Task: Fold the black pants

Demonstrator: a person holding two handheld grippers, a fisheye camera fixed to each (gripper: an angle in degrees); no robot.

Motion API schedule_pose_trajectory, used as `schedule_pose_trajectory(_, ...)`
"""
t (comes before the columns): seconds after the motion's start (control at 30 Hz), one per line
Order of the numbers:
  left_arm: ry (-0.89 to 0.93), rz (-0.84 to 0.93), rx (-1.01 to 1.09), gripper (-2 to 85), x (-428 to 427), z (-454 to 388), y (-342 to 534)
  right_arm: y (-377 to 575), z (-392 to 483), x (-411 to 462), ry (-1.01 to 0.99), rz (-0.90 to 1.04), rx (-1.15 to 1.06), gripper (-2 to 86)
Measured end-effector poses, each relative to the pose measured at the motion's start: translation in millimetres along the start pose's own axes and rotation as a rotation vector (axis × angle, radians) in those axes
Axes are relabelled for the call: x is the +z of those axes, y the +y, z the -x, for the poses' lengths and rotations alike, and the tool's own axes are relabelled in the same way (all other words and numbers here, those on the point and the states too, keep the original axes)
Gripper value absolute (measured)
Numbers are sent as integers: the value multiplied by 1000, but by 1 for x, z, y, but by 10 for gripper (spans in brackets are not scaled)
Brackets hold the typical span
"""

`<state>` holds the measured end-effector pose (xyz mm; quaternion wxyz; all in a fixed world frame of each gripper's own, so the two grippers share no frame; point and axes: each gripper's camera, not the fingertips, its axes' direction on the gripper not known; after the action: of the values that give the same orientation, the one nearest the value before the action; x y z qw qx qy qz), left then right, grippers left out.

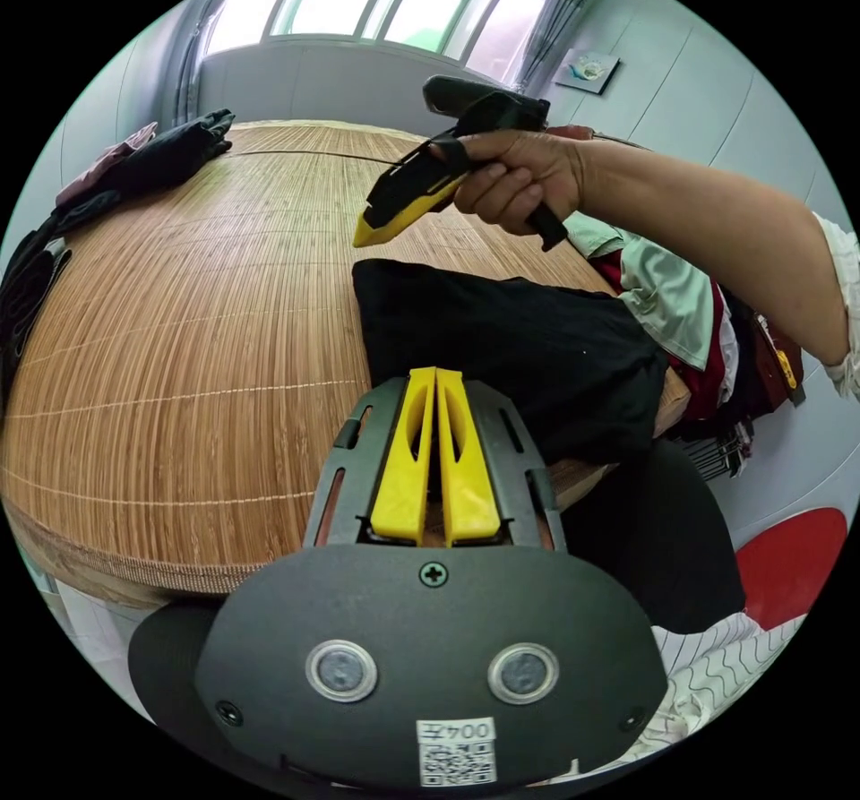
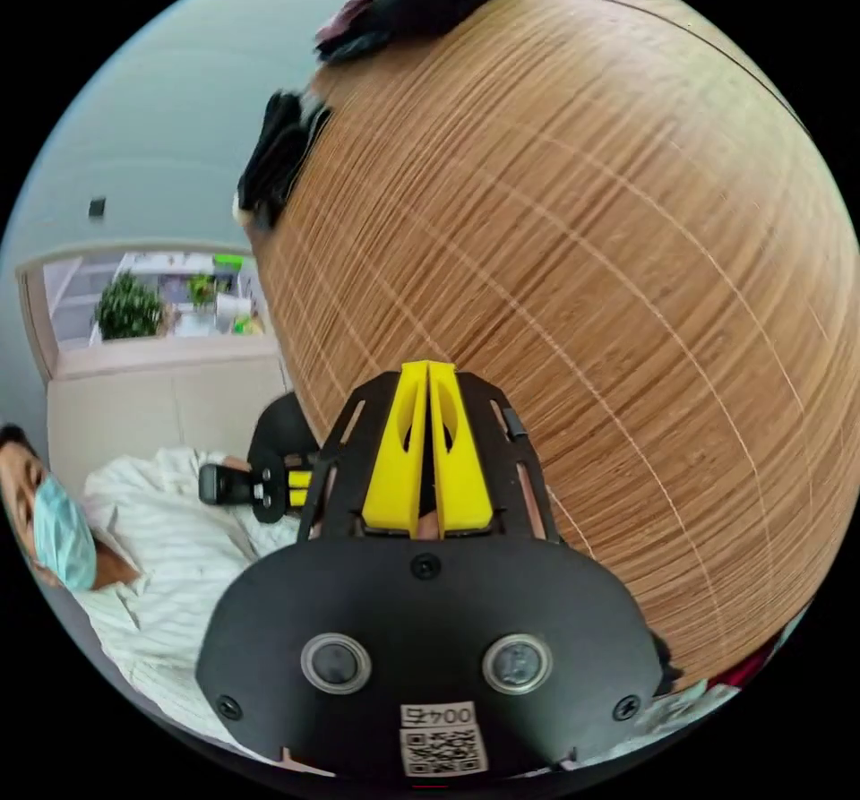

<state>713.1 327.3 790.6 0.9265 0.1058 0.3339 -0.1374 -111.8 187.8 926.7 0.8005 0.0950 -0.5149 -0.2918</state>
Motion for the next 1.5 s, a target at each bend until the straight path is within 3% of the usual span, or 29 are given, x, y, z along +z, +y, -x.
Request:
schedule_pose_trajectory(0.13,3,0,-5,1,1,1,-1,28,0,-34,-93,-176,-12,-7)
schedule_pose_trajectory(0.23,5,-1,-9,1,1,2,-2,58,25,-27,-161,-97,-169,-7)
schedule_pose_trajectory(0.33,-3,-1,-1,1,2,2,-4,61,13,3,122,-21,30,-7)
schedule_pose_trajectory(0.4,4,-4,-6,1,2,3,-5,69,6,-9,160,-174,116,-7)
schedule_pose_trajectory(0.47,9,-6,-12,1,1,5,-5,98,13,-48,93,-460,139,-6)
schedule_pose_trajectory(0.5,5,-6,-10,1,1,5,-6,105,16,-55,67,-494,130,-6)
schedule_pose_trajectory(0.63,41,-32,-22,1,-10,8,-12,147,53,-51,56,-393,43,-6)
schedule_pose_trajectory(0.8,46,-181,-56,1,-56,26,-38,225,81,-33,103,-395,139,-7)
schedule_pose_trajectory(0.93,107,10,49,1,-10,16,-87,260,103,-7,150,-383,185,-7)
schedule_pose_trajectory(1.0,-78,159,97,1,25,16,-101,259,113,5,268,-327,197,-7)
schedule_pose_trajectory(1.07,-74,144,34,1,23,39,-98,264,119,4,288,-344,205,-8)
schedule_pose_trajectory(1.2,-12,19,-282,1,-15,110,-81,272,118,-8,223,-362,244,-8)
schedule_pose_trajectory(1.33,141,-12,-181,1,-20,92,-91,285,125,-19,182,-399,270,-9)
schedule_pose_trajectory(1.4,94,135,-16,1,11,60,-104,289,132,-23,186,-407,277,-8)
schedule_pose_trajectory(1.47,-14,219,-53,2,27,68,-110,294,141,-30,192,-412,276,-8)
schedule_pose_trajectory(1.5,44,170,-167,2,20,85,-113,295,144,-32,190,-415,274,-8)
